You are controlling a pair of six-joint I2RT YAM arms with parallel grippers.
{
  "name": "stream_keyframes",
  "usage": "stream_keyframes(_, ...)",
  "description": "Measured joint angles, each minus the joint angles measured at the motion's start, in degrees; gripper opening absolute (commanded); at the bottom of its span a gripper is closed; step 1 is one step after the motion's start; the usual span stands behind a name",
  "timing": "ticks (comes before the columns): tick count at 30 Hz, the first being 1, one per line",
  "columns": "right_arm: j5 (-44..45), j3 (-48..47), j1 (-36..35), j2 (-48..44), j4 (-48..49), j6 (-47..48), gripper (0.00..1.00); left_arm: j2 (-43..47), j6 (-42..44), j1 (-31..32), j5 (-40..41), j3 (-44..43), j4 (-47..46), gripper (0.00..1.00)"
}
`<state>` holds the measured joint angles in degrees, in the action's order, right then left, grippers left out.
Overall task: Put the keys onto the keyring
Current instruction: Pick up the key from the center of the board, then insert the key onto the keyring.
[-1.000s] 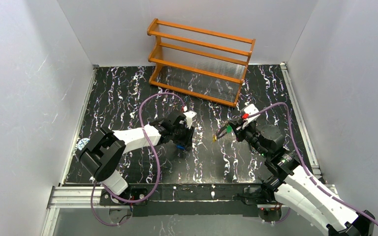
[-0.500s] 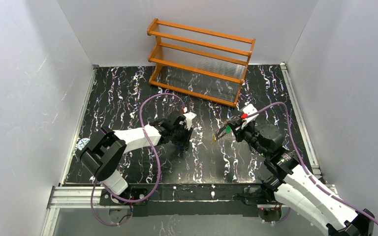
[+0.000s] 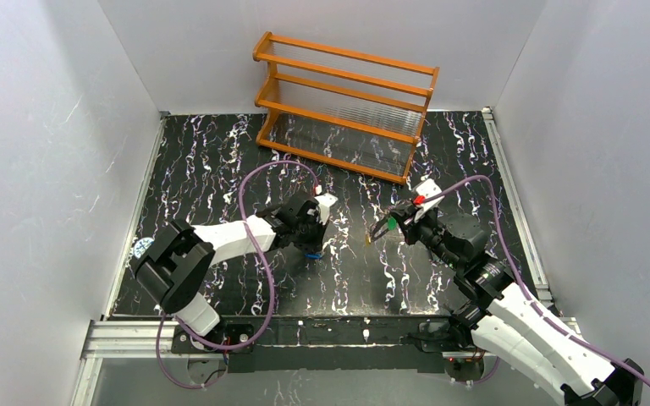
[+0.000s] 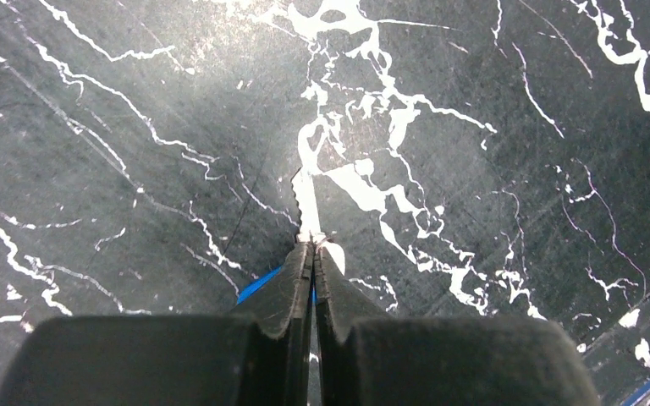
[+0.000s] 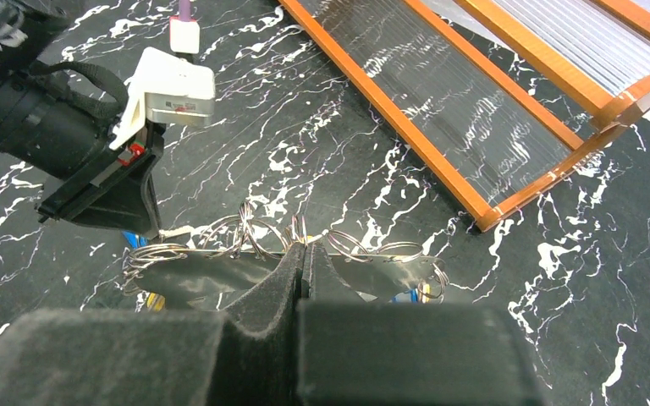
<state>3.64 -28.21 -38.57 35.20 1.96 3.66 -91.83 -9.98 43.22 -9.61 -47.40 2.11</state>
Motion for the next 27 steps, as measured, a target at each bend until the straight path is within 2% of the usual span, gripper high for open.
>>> stream_keyframes(4, -1.62, 0.0, 0.0, 0.24, -0.02, 0.35, 0.01, 4.26, 0.39, 0.0, 1.36, 0.96, 1.16, 0.0)
stream_keyframes(15, -11.28, -0.02, 0.0, 5.16, 0.13, 2.32, 0.01, 26.53, 2.6, 0.0, 8.74, 2.47, 1.46, 0.0)
stream_keyframes(21, -18.56, -1.07, 0.0, 12.24, 0.74, 4.39, 0.01, 29.35, 4.37, 0.0, 8.41, 1.03, 5.68, 0.0)
stream_keyframes(27, -24.17, -4.74, -0.02, 19.28, 1.18, 5.64, 0.01, 29.9, 4.66, 0.0, 3.41, -1.16, 7.23, 0.0)
